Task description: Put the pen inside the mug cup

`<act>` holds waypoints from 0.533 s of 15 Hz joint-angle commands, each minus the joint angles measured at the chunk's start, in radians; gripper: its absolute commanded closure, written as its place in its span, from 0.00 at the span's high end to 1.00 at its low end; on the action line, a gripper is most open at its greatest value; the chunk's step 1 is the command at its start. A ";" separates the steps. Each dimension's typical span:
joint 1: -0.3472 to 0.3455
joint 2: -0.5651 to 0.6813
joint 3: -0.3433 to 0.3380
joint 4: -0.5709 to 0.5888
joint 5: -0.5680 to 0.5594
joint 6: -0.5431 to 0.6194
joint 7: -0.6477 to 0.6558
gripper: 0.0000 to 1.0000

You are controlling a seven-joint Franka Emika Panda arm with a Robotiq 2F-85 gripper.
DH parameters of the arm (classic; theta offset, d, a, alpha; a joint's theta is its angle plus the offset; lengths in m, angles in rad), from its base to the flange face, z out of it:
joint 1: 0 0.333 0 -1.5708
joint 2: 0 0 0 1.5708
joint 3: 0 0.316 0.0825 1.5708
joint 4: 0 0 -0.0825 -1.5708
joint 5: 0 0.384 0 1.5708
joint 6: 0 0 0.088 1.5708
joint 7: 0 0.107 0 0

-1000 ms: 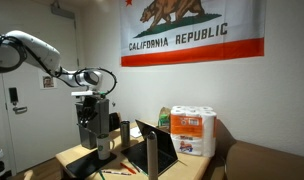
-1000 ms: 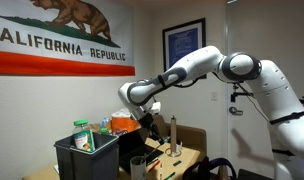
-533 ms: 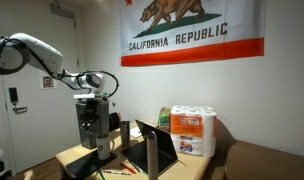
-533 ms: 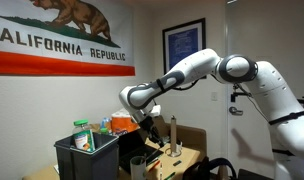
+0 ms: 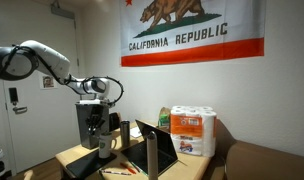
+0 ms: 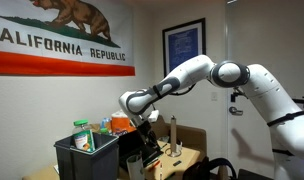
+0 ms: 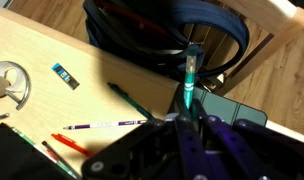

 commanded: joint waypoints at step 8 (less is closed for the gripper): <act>0.004 0.002 0.005 0.068 -0.024 0.013 0.017 0.07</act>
